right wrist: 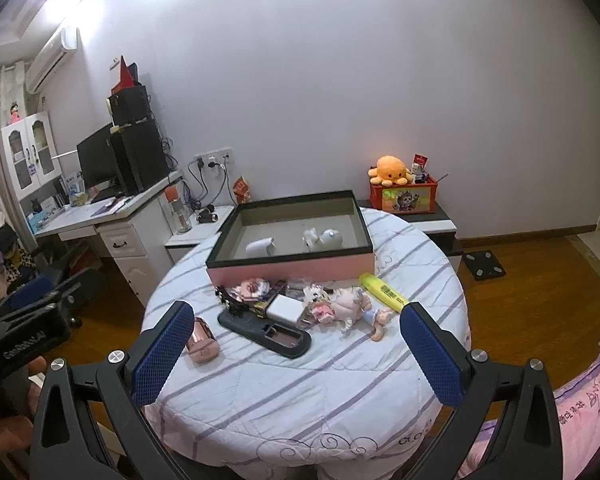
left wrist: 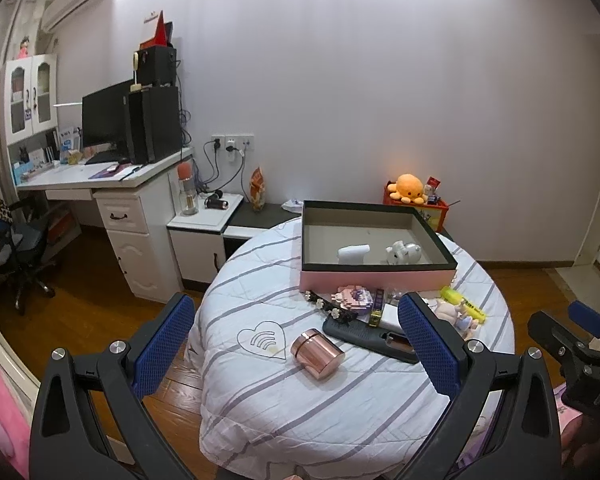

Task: Organize rigid objects
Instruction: 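Withdraw both grippers from the box and approach the rose-gold canister, then grasp the rose-gold canister with the left gripper while the right grasps the doll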

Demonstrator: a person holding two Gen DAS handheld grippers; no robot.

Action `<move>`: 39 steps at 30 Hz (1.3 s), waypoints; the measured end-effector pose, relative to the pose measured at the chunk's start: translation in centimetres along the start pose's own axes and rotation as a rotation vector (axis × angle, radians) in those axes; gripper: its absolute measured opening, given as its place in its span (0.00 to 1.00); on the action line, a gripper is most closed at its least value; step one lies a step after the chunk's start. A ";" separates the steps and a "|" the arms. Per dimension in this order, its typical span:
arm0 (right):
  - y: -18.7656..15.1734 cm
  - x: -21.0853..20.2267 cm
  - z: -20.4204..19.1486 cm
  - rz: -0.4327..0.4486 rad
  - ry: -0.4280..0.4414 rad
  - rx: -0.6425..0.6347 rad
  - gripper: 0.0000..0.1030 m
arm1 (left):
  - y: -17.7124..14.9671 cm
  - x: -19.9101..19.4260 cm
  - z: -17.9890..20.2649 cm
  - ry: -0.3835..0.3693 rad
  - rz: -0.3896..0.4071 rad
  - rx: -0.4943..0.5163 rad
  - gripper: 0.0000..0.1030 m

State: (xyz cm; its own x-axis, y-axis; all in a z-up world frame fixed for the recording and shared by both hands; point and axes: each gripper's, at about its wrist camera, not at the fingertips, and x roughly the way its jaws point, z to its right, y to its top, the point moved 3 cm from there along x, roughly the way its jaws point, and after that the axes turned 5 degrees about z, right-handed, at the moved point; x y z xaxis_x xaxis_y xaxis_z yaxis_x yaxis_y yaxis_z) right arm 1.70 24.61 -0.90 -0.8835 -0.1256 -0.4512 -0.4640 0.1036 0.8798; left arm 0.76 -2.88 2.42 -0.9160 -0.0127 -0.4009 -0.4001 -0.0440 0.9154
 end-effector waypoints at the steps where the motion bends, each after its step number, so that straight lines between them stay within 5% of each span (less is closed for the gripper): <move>1: -0.2 0.2 0.2 -0.007 -0.006 0.003 1.00 | -0.3 0.1 -0.2 0.001 0.001 0.000 1.00; 11: -2.0 3.3 2.6 -0.094 -0.043 0.035 1.00 | -7.5 5.4 -0.6 -0.023 -0.174 0.019 1.00; 21: -3.1 7.3 3.6 -0.162 -0.063 0.041 1.00 | -8.1 10.9 0.3 -0.024 -0.207 0.031 1.00; 33: -4.2 13.3 5.2 -0.258 -0.096 0.069 1.00 | -10.6 17.9 0.9 -0.149 -0.251 0.093 0.99; 35: -4.4 14.0 5.3 -0.270 -0.102 0.069 1.00 | -10.6 18.6 1.0 -0.182 -0.249 0.087 0.96; 37: -4.6 14.8 5.5 -0.283 -0.105 0.073 1.00 | -10.9 19.2 1.0 -0.224 -0.272 0.068 0.66; 39: -4.7 15.4 5.6 -0.291 -0.108 0.074 1.00 | -11.5 20.0 1.3 -0.246 -0.311 0.064 0.58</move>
State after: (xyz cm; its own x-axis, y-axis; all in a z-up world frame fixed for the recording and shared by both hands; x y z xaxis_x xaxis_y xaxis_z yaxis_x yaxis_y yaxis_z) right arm -10.13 27.73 -12.80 -0.7132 -0.0554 -0.6988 -0.6978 0.1510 0.7002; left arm -13.02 -1.31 -16.06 -0.7272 0.2312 -0.6463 -0.6536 0.0543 0.7549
